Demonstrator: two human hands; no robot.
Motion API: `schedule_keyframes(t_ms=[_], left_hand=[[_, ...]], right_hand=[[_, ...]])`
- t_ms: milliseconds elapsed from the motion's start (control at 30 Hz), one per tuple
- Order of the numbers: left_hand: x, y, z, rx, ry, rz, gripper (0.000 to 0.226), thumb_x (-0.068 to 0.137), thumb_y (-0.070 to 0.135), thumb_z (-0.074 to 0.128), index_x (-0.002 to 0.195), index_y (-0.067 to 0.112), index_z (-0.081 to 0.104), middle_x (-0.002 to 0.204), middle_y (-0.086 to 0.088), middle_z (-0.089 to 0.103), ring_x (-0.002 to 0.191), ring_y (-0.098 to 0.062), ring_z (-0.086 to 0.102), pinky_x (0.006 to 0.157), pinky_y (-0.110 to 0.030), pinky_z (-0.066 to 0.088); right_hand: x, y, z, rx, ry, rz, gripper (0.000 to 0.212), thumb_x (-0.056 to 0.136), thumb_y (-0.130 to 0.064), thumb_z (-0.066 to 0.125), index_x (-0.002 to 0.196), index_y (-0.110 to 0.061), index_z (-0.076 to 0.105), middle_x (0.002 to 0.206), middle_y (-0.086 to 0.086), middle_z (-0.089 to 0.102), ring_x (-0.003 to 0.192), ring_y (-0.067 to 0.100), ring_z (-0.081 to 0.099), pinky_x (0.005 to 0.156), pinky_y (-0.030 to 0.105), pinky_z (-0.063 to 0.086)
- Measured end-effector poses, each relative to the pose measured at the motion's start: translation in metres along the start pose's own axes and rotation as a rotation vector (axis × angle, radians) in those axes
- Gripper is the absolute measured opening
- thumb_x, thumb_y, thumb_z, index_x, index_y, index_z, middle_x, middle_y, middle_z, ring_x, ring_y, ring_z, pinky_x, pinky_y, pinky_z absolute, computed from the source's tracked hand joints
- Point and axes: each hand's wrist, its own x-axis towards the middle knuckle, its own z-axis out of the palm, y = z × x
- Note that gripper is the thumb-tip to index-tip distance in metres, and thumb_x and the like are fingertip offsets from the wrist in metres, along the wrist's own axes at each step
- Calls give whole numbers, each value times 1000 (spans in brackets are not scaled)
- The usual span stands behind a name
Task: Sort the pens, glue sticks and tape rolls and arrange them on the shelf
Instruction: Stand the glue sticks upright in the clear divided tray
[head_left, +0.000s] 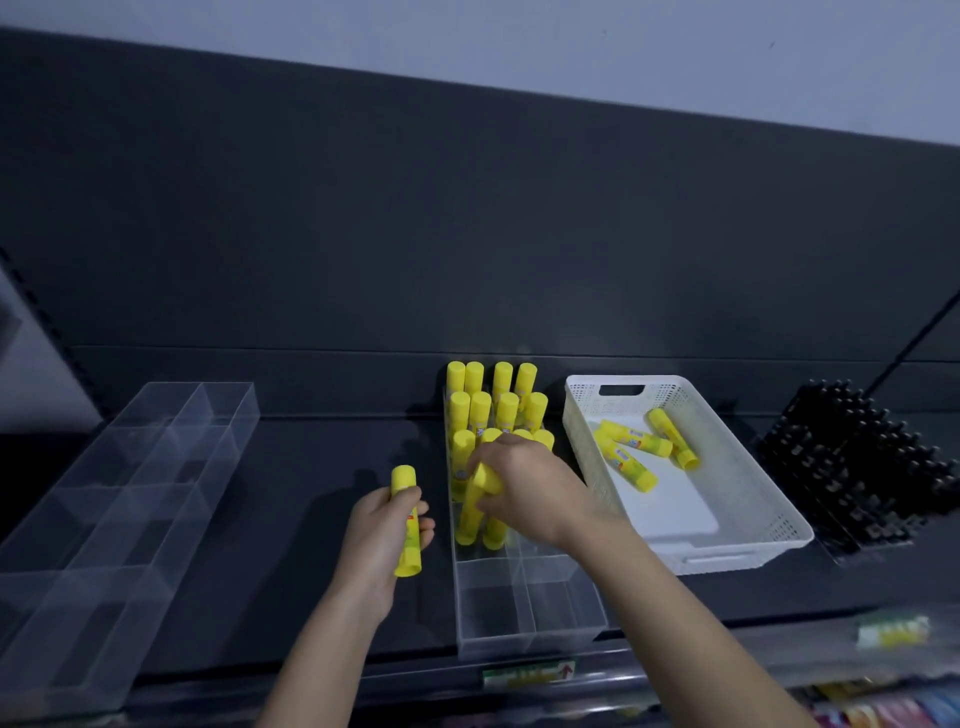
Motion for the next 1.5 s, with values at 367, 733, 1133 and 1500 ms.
schedule_keyframes(t_ms=[367, 733, 1133, 1500], left_hand=[[1, 2, -3, 4, -37, -6, 10, 91, 11, 60, 94, 2, 62, 86, -11, 62, 65, -15, 58, 52, -23, 50], [-9, 9, 6, 37, -87, 62, 8, 89, 5, 58, 92, 0, 62, 80, -11, 60, 62, -15, 57, 53, -24, 49], [-27, 23, 13, 123, -128, 408, 13, 95, 26, 56, 93, 18, 66, 73, 6, 66, 63, -7, 62, 55, -19, 52], [-33, 21, 21, 161, -271, 402, 12, 92, 28, 58, 95, 29, 69, 79, 4, 68, 72, -11, 64, 64, -22, 53]], right_hand=[[-6, 11, -4, -6, -49, 85, 39, 75, -18, 72, 111, -15, 58, 107, 7, 59, 95, 28, 57, 72, 37, 52], [-13, 19, 2, 166, 38, 132, 35, 77, -35, 74, 106, -22, 59, 98, 3, 66, 87, 23, 61, 69, 32, 50], [-46, 35, -27, 930, 176, 299, 7, 88, -9, 62, 90, -14, 58, 67, -7, 60, 61, 8, 55, 57, 17, 44], [-52, 43, -14, 1049, 268, 266, 18, 89, -3, 61, 99, -17, 59, 95, 7, 70, 85, 13, 64, 68, 23, 50]])
